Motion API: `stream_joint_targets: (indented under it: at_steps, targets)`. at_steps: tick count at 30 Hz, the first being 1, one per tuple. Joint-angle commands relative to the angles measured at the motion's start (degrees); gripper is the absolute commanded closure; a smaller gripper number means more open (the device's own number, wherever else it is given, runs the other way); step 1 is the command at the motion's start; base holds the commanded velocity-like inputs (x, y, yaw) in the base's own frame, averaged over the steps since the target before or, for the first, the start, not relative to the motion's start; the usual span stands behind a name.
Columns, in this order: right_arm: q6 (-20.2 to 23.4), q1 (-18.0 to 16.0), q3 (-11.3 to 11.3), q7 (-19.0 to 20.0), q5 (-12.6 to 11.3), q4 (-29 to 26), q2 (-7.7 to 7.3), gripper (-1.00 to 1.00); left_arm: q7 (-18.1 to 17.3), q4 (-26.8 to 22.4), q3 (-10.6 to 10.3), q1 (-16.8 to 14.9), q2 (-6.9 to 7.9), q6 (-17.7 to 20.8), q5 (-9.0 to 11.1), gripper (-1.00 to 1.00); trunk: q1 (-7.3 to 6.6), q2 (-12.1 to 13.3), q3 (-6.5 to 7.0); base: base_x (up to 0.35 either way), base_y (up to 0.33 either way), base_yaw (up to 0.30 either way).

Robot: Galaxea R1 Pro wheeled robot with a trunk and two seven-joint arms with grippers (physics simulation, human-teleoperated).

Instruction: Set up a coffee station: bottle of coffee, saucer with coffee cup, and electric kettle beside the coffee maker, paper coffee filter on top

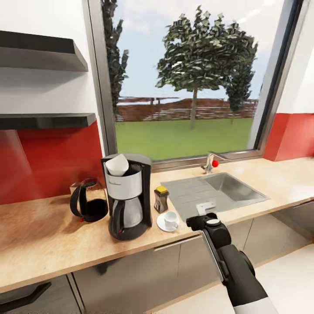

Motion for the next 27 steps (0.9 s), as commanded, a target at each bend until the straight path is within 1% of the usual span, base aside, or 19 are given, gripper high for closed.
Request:
stream_joint_targets:
  at_steps: [1, 9, 11, 13, 14, 15, 17, 19, 20, 22, 24, 25, 26, 27]
  targets:
    - [0.28, -0.03, 0.09, -0.12, 0.19, -0.04, 0.0, -1.0, 0.04, -0.27, 0.41, 0.09, -0.03, 0.4, -0.34, -1.0, -0.01, -0.04, -0.01, -0.329, -0.023, -0.284]
    - [0.28, -0.03, 0.23, -0.12, 0.26, 0.08, -0.01, -1.0, 0.04, -0.27, 0.41, 0.09, -0.03, 0.47, -0.34, -1.0, -0.01, -0.04, -0.01, -0.336, -0.005, -0.284]
    - [0.22, -0.03, 0.33, -0.12, 0.27, 1.81, -0.12, -1.0, 0.04, -0.27, 0.47, 0.09, -0.03, 0.41, -0.34, -1.0, -0.01, -0.04, -0.01, -0.309, 0.0, -0.184]
    - [0.2, -0.03, 0.34, -0.08, 0.23, 5.11, -0.15, -1.0, 0.04, -0.27, 0.59, 0.09, -0.03, 0.35, -0.32, -1.0, -0.01, -0.04, -0.01, -0.157, 0.0, -0.075]
    - [0.18, 0.02, 0.33, -0.07, 0.21, 8.73, -0.16, -1.0, 0.04, -0.27, 0.63, 0.09, -0.03, 0.29, -0.29, -1.0, -0.01, -0.04, -0.01, -0.063, 0.0, -0.03]
    - [0.15, 0.03, 0.31, -0.06, 0.2, 11.21, -0.17, -1.0, 0.04, -0.28, 0.65, 0.09, -0.03, 0.26, -0.27, -1.0, -0.01, -0.04, -0.01, -0.04, 0.0, -0.019]
    - [-0.04, 0.05, 0.18, -0.04, 0.15, 19.3, -0.24, -1.0, 0.04, -0.33, 0.67, 0.09, -0.03, 0.18, -0.24, -1.0, -0.01, -0.04, -0.01, -0.016, 0.0, -0.007]
    - [-0.89, 0.03, -0.43, -0.03, 0.12, 24.32, -0.21, -1.0, 0.04, -0.38, 0.66, 0.09, -0.07, 0.16, -0.31, -1.0, -0.01, -0.04, -0.01, -0.006, 0.0, -0.003]
    - [-3.64, 0.03, -1.0, -0.03, 0.11, 29.56, -0.1, -1.0, 0.04, -0.46, 0.62, 0.09, -0.06, 0.15, -0.38, -1.0, -0.01, -0.04, -0.01, -0.002, 0.0, -0.001]
    - [-8.03, 0.05, -1.24, -0.03, 0.08, 36.08, 0.07, -1.0, 0.02, -0.55, 0.6, 0.09, -0.04, 0.09, -0.41, -1.0, -0.01, -0.04, -0.01, -0.001, 0.0, 0.0]
    - [-13.27, 0.02, -1.35, -0.03, 0.0, 43.71, 0.21, -1.0, -0.02, -0.75, 0.59, 0.09, -0.08, 0.02, -0.42, -1.0, -0.01, -0.04, -0.01, 0.0, 0.0, 0.0]
    - [-14.63, 0.01, -1.36, -0.03, -0.02, 45.6, 0.24, -1.0, -0.03, -0.81, 0.58, 0.09, -0.09, 0.0, -0.42, -1.0, -0.01, -0.04, -0.01, 0.0, 0.0, 0.0]
    - [-17.53, 0.0, -1.37, -0.03, -0.04, 49.42, 0.28, -1.0, -0.04, -0.9, 0.55, 0.09, -0.1, -0.02, -0.42, -1.0, -0.01, -0.04, -0.01, 0.0, 0.0, 0.0]
    - [-22.3, 0.01, -1.39, -0.03, -0.05, 55.43, 0.36, -1.0, -0.04, -1.02, 0.51, 0.09, -0.11, -0.05, -0.43, -1.0, -0.01, -0.04, -0.01, 0.0, 0.0, 0.0]
